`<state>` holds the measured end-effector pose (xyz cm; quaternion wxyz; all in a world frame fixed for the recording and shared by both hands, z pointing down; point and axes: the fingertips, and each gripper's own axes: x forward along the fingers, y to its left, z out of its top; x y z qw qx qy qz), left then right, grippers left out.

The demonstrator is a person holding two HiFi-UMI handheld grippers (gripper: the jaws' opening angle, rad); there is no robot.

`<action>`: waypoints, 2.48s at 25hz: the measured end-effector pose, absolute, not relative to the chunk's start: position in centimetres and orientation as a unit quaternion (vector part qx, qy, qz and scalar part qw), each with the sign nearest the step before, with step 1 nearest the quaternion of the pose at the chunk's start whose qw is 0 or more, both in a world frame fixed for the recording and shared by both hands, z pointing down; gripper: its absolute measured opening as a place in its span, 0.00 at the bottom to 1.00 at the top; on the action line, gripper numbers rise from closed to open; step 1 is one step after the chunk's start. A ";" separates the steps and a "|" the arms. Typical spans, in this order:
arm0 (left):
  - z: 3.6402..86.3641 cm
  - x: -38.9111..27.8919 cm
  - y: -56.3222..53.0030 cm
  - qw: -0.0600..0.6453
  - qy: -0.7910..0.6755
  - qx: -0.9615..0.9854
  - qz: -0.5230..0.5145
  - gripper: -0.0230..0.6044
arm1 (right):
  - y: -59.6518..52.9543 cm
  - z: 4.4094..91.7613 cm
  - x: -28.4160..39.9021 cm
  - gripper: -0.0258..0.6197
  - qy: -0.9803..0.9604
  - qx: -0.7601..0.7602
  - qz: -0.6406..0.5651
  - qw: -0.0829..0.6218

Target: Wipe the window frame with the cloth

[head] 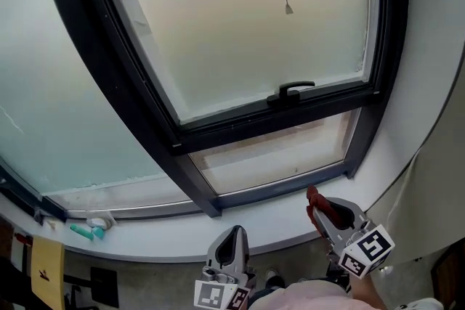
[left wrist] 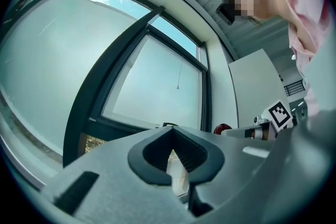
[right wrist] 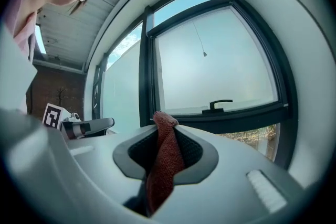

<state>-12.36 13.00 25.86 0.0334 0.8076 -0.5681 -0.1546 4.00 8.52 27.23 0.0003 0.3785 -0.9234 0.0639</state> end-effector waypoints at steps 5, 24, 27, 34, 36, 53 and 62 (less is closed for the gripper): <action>25.4 -14.5 11.0 0.020 -0.583 0.800 -0.142 0.04 | 6.7 27.4 -0.8 0.14 -0.920 0.389 0.054 0.007; 27.1 -19.9 5.1 0.009 -0.642 0.763 -0.077 0.04 | -0.5 28.4 -9.0 0.14 -0.953 0.294 0.075 0.017; 27.2 -20.7 3.9 0.004 -0.650 0.757 -0.066 0.04 | -3.1 27.6 -7.9 0.14 -0.947 0.319 0.043 0.019; 26.9 -18.1 -2.9 -0.039 -0.630 0.774 -0.058 0.04 | -9.5 26.4 -4.7 0.15 -0.927 0.374 -0.030 -0.021; 26.5 -16.9 -4.3 -0.044 -0.622 0.779 -0.062 0.04 | -10.3 26.1 -4.5 0.15 -0.925 0.377 -0.040 -0.025; 24.3 -21.3 -6.9 -0.027 -0.586 0.806 -0.083 0.04 | -13.6 21.9 -13.0 0.14 -0.936 0.348 -0.023 -0.041; 24.1 -28.7 -5.4 -0.026 -0.605 0.791 -0.087 0.04 | -16.2 16.4 -29.6 0.14 -0.964 0.245 -0.073 -0.074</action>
